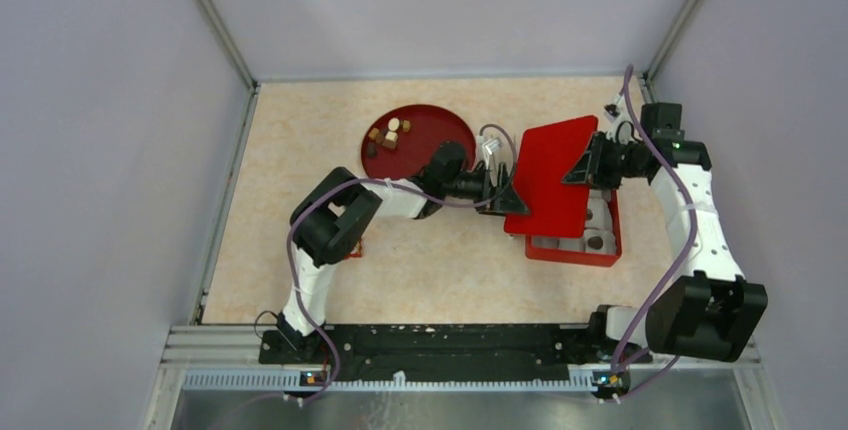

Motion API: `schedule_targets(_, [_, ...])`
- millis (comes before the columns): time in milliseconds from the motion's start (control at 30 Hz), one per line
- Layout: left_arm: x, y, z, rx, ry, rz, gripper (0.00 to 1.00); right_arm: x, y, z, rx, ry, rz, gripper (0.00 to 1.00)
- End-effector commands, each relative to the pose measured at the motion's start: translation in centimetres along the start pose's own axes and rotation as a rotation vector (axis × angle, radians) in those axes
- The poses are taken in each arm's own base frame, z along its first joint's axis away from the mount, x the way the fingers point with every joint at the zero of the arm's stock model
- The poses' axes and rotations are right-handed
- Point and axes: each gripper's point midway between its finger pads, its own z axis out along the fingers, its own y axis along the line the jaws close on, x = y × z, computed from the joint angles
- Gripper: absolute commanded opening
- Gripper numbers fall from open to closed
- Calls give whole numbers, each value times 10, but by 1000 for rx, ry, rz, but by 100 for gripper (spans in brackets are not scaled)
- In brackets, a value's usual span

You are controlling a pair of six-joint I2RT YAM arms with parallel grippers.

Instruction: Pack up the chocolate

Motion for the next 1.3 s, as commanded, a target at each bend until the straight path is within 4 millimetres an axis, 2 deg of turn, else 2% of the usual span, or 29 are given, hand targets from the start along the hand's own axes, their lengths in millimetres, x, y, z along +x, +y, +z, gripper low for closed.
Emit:
schedule_targets(0, [-4, -54, 7, 190, -5, 144, 98, -3, -19, 5, 80, -10, -19, 19])
schedule_targets(167, [1, -54, 9, 216, -1, 121, 98, 0, -27, 16, 73, -11, -11, 26])
schedule_targets(367, [7, -49, 12, 225, 10, 105, 98, 5, -45, 28, 121, -1, 30, 26])
schedule_targets(500, [6, -49, 15, 229, 10, 104, 98, 4, -59, 28, 190, -10, 38, 27])
schedule_targets(800, [10, -46, 25, 249, 18, 82, 98, -4, -60, 24, 199, -86, -50, 29])
schedule_targets(967, [10, -49, 29, 261, 21, 77, 98, -2, -76, 25, 272, -69, -30, 30])
schedule_targets(1267, [11, -51, 30, 267, 24, 76, 98, -4, -90, 22, 357, -90, -7, 40])
